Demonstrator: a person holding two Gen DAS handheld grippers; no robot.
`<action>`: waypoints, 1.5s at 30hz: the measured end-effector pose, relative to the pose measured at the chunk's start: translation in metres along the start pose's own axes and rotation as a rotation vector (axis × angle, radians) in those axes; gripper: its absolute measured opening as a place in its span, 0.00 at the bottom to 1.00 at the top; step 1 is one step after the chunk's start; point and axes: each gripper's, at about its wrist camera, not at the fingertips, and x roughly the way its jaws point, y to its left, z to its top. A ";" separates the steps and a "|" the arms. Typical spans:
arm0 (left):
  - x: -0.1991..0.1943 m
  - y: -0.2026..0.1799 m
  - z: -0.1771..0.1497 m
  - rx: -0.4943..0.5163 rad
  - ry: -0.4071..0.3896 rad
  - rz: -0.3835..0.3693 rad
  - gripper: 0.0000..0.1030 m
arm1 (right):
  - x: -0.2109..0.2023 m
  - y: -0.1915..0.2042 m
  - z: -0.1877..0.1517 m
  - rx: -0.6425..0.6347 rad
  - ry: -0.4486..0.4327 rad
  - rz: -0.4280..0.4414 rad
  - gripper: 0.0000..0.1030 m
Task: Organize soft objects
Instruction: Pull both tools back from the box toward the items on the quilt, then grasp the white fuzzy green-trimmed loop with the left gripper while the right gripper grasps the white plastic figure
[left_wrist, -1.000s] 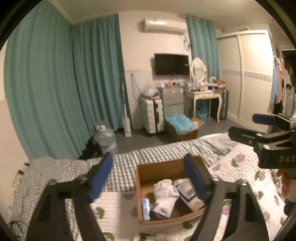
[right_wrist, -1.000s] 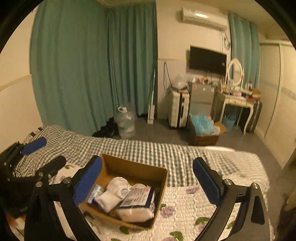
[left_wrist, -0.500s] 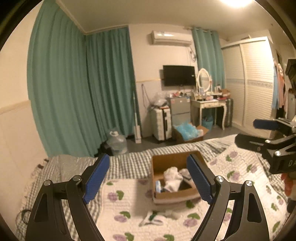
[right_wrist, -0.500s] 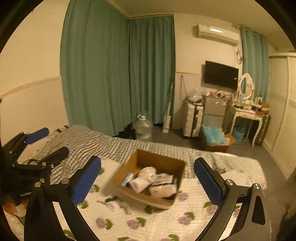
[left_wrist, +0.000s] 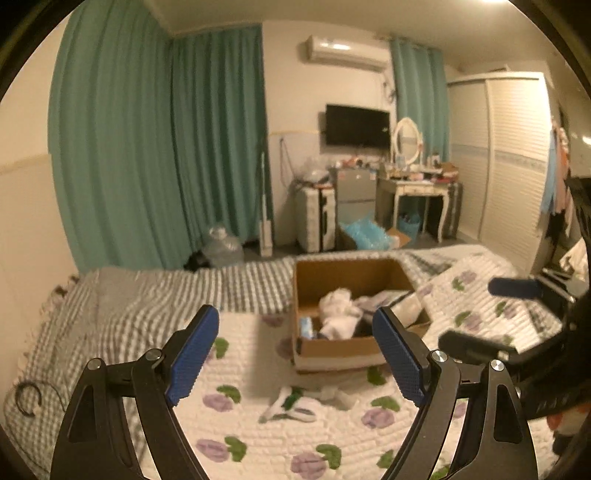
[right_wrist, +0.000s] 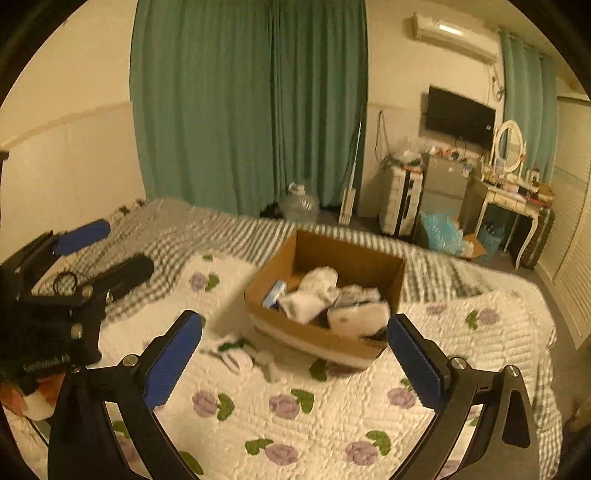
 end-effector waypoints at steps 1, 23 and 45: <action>0.003 0.000 -0.007 -0.004 0.010 0.005 0.84 | 0.013 0.000 -0.006 0.004 0.028 0.008 0.98; 0.139 0.017 -0.132 -0.056 0.321 0.037 0.84 | 0.178 -0.017 -0.095 0.066 0.338 0.090 0.98; 0.178 -0.003 -0.172 -0.070 0.494 -0.023 0.64 | 0.179 -0.038 -0.103 0.131 0.326 0.002 0.98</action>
